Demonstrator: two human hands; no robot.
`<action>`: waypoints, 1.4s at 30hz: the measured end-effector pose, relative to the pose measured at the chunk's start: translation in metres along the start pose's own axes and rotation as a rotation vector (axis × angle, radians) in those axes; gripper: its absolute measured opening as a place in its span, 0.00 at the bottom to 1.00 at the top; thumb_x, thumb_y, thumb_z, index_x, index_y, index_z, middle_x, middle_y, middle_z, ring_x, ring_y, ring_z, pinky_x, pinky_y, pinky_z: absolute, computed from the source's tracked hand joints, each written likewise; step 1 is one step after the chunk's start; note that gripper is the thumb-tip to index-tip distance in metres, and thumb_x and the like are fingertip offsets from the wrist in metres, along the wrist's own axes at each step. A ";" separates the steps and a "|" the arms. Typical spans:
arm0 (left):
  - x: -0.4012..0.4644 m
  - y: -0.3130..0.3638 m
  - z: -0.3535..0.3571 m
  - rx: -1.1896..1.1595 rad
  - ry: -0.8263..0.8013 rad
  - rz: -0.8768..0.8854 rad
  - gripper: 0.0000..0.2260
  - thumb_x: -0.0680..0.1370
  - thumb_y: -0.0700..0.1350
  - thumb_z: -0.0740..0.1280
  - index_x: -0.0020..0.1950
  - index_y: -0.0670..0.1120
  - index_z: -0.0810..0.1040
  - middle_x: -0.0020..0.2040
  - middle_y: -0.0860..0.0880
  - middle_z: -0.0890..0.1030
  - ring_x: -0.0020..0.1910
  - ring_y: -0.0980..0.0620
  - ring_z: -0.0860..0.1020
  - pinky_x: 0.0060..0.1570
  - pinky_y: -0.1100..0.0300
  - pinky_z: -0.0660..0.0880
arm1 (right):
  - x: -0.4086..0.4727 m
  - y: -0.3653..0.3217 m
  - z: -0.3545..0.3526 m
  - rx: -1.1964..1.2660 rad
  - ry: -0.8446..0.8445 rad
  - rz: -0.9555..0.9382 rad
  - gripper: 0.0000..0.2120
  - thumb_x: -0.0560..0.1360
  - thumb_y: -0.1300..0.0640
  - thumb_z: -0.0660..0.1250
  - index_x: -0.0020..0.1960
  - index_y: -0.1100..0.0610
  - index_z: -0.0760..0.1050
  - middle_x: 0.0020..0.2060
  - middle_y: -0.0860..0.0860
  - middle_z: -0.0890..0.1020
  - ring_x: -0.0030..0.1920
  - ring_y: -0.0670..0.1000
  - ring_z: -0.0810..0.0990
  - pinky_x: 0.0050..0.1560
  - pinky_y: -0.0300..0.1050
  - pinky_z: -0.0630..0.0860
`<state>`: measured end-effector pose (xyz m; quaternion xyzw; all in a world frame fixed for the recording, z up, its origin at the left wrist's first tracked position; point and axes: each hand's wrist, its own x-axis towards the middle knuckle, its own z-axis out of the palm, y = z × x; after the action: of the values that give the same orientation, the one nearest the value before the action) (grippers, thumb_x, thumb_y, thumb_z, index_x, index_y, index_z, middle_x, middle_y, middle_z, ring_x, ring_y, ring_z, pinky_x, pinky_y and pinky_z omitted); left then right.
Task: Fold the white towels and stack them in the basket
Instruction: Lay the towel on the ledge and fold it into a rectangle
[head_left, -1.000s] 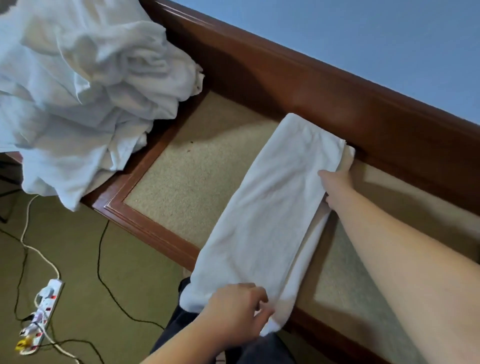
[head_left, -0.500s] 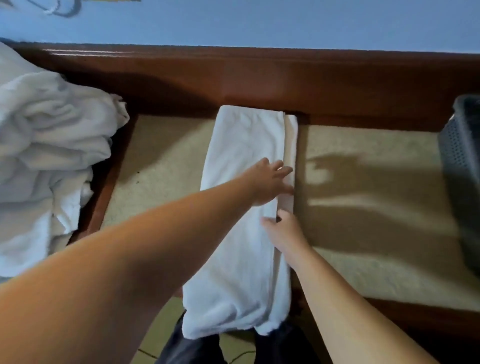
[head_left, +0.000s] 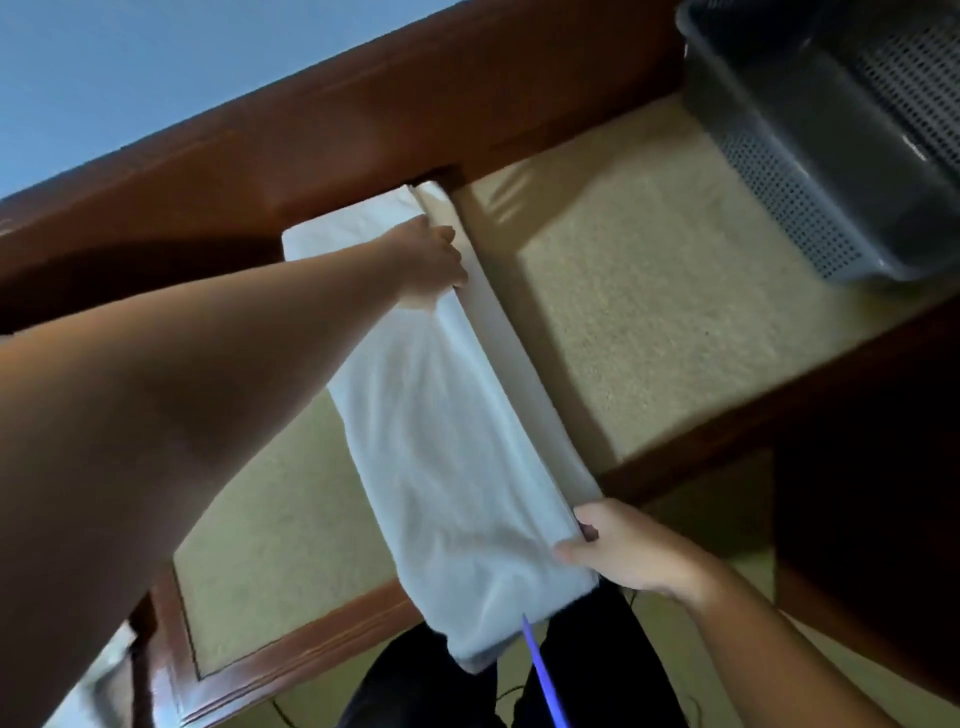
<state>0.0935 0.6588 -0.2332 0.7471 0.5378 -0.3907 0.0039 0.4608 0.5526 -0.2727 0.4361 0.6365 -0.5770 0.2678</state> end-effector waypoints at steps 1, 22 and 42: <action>-0.002 -0.003 0.002 -0.026 0.007 -0.020 0.15 0.82 0.55 0.67 0.68 0.57 0.76 0.59 0.45 0.78 0.62 0.41 0.73 0.53 0.53 0.68 | -0.003 0.011 0.004 -0.030 -0.002 0.001 0.24 0.69 0.36 0.72 0.50 0.56 0.81 0.45 0.48 0.86 0.44 0.48 0.85 0.43 0.46 0.76; -0.015 -0.040 0.011 -0.162 0.456 -0.164 0.09 0.84 0.51 0.62 0.59 0.55 0.81 0.56 0.50 0.79 0.59 0.43 0.69 0.54 0.47 0.69 | -0.067 0.059 0.063 0.428 0.481 -0.079 0.14 0.85 0.49 0.62 0.47 0.57 0.76 0.32 0.44 0.74 0.32 0.40 0.72 0.34 0.33 0.66; -0.130 0.196 0.097 -1.277 0.055 -1.029 0.31 0.85 0.61 0.53 0.85 0.52 0.49 0.81 0.40 0.59 0.77 0.37 0.61 0.74 0.42 0.63 | 0.069 -0.097 0.021 -0.497 0.499 -0.538 0.28 0.86 0.59 0.54 0.85 0.48 0.53 0.84 0.46 0.45 0.84 0.48 0.39 0.83 0.50 0.46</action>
<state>0.1799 0.4310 -0.3052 0.2700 0.9319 0.0561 0.2355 0.3412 0.5538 -0.2862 0.3033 0.8918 -0.3329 0.0432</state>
